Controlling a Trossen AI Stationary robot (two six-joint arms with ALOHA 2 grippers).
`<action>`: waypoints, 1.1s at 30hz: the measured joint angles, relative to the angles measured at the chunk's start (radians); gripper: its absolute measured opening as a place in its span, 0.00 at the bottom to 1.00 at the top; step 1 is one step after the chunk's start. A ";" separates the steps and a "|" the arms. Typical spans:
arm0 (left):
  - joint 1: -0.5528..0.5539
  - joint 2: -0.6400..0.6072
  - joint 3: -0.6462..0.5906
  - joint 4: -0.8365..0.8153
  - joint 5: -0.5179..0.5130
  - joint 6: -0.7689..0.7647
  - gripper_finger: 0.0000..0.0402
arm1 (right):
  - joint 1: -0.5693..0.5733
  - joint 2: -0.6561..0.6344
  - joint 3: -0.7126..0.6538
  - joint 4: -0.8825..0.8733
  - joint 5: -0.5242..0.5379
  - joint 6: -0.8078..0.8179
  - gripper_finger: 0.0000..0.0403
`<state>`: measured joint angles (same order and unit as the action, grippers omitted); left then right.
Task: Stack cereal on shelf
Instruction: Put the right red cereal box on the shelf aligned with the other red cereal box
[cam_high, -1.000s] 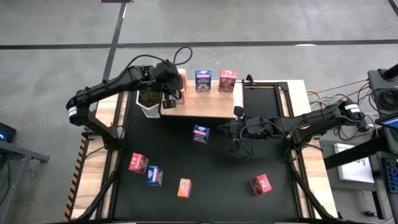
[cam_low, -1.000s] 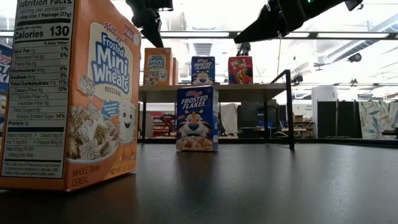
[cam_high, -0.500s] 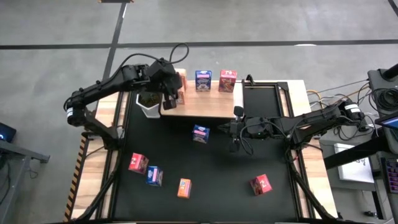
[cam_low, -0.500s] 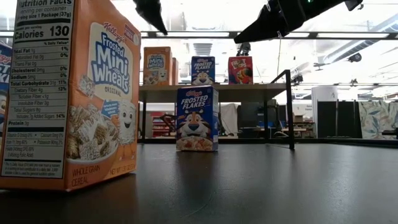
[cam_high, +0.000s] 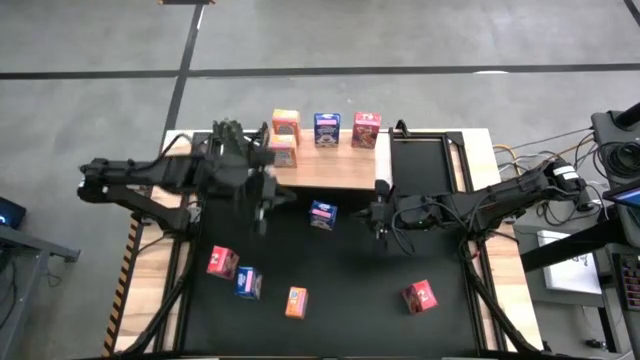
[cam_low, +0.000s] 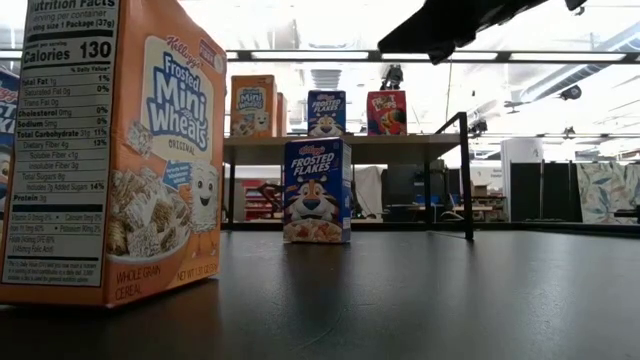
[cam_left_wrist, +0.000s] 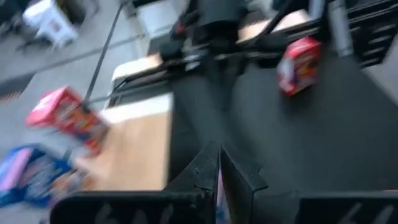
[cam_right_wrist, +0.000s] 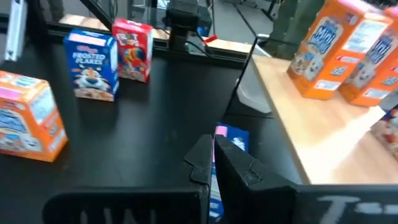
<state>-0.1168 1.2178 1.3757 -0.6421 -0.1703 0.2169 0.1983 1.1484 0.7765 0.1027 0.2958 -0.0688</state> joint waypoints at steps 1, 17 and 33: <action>-0.025 -0.018 -0.041 0.046 0.000 -0.001 0.00 | 0.009 0.000 0.000 -0.004 -0.003 0.025 0.02; -0.190 -0.137 -0.300 0.276 -0.003 -0.080 0.00 | 0.171 0.000 0.225 -0.680 -0.065 0.794 0.02; -0.190 -0.098 -0.300 0.272 -0.003 -0.029 0.00 | 0.282 0.000 0.303 -0.978 -0.147 1.248 0.02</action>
<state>-0.3065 1.1195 1.0756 -0.3702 -0.1738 0.1877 0.4803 1.1484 1.0796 -0.8755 0.1489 1.1787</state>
